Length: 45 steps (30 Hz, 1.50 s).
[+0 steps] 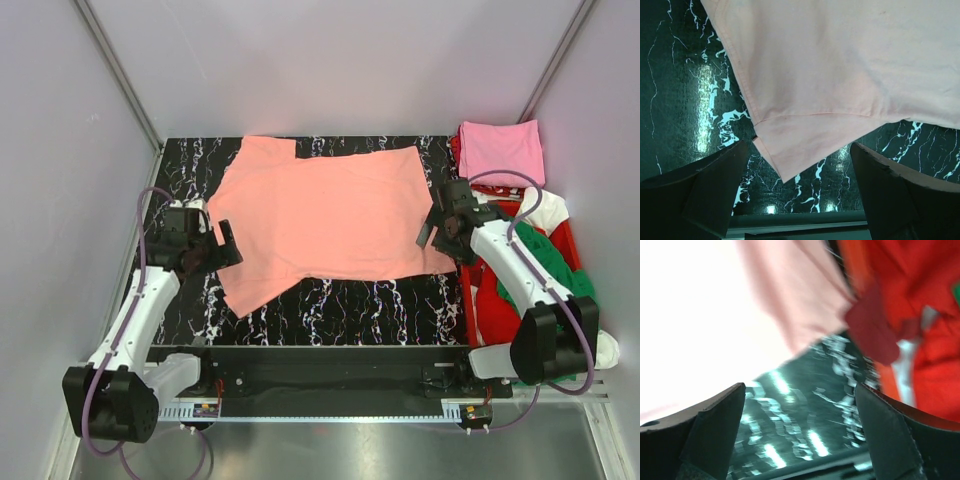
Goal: Fold and stack the t-shirts
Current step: Flatten the tshirt out
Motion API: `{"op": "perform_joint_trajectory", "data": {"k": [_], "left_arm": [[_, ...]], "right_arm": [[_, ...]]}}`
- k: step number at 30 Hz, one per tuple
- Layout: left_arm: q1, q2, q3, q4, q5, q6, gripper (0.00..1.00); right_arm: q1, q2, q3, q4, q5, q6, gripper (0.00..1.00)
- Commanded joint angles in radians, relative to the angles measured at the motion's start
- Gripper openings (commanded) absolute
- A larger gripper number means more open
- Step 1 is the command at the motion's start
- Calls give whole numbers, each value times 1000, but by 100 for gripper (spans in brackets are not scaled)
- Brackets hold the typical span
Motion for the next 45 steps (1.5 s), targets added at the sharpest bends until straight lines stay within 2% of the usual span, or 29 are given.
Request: {"op": "perform_joint_trajectory", "data": {"k": [1,3,9,16,18,19,20,23,28,31,35,45], "left_arm": [[-33,53,1,22,-44,-32,90],[-50,99,1,36,-58,-50,90],[-54,385,83,48,-41,-49,89],[-26,676,324,-14,-116,-16,86],[-26,718,421,-66,-145,-3,86],[-26,724,442,-82,-152,0,83],[-27,709,453,-114,-159,-4,82],[-58,519,392,-148,-187,-48,83],[-151,130,138,-189,-146,-231,86],[-172,-10,-18,-168,-92,-317,86],[-188,-97,-167,-108,-104,-432,86],[-218,-127,-290,-1,-138,-521,85]], "right_arm": [[0,-25,89,98,-164,-35,96],[21,41,145,96,-202,-40,95],[145,219,265,113,-201,-65,95],[185,357,340,162,-251,-74,94],[190,380,357,164,-255,-78,94],[192,380,359,167,-255,-83,94],[193,377,356,167,-253,-85,94],[208,351,327,182,-238,-86,95],[215,307,242,227,-245,-57,95],[221,282,189,248,-255,-39,95],[224,216,117,261,-255,-25,95],[224,129,21,276,-255,-5,96]]}}
